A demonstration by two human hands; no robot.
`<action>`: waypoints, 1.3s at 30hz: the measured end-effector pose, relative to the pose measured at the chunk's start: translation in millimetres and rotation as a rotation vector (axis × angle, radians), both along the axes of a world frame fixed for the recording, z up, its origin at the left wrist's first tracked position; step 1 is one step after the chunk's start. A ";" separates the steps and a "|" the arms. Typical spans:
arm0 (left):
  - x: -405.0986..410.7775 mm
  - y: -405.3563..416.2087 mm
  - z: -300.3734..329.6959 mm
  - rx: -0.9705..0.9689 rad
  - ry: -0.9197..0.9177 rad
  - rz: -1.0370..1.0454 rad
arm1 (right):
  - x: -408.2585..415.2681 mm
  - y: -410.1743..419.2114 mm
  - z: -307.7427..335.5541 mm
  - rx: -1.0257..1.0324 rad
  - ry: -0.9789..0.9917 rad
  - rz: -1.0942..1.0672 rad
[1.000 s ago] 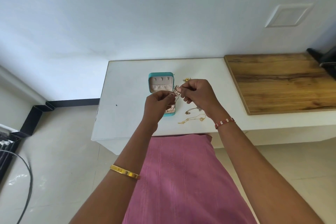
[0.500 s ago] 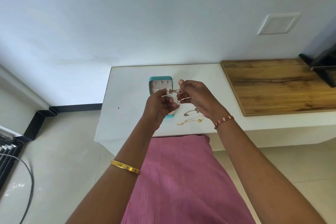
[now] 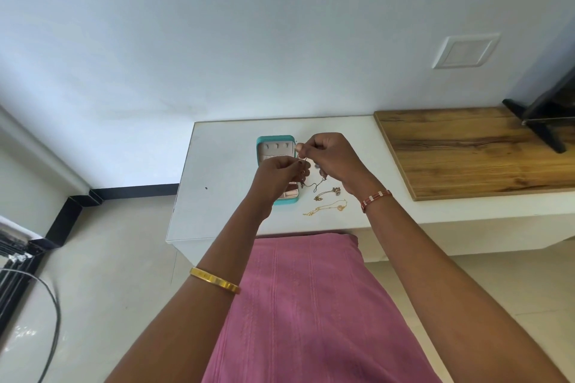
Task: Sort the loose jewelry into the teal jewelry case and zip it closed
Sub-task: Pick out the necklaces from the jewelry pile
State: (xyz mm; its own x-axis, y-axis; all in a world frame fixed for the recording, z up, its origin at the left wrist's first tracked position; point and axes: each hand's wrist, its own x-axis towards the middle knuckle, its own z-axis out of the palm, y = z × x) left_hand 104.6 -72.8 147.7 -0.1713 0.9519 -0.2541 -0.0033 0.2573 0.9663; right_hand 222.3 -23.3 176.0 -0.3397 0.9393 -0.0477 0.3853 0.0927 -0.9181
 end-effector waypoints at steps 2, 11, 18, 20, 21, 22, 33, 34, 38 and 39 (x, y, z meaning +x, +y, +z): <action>-3.0 0.4 -2.6 -0.016 -0.030 0.021 | 4.5 2.8 0.7 0.037 -0.033 -0.020; -14.7 0.1 -19.2 -0.177 -0.551 0.232 | 33.2 17.1 -14.8 -0.137 -0.018 -0.057; -20.7 -10.5 -42.6 -0.151 -0.088 0.062 | 42.0 31.0 -37.8 -0.605 0.860 -0.220; -26.6 -8.8 -48.5 -0.160 0.012 0.092 | 45.9 35.6 -41.3 -0.592 0.938 -0.219; -29.5 -7.1 -50.5 -0.170 0.027 0.117 | 47.0 37.4 -42.9 -0.581 0.946 -0.211; -31.7 -5.0 -51.8 -0.178 0.031 0.135 | 48.0 39.0 -44.2 -0.576 0.937 -0.194; 16.6 21.2 -55.1 -0.013 0.264 -0.087 | 40.0 31.1 -39.7 -0.583 0.390 -0.006; 21.1 22.6 -55.6 0.001 0.301 -0.109 | 39.4 30.1 -37.4 -0.572 0.370 0.022; 28.5 30.9 -59.2 0.018 0.367 -0.204 | 36.3 31.7 -33.0 -0.531 0.446 0.075; 28.4 31.5 -61.9 -0.012 0.305 -0.211 | 36.1 34.2 -34.0 -0.517 0.489 0.049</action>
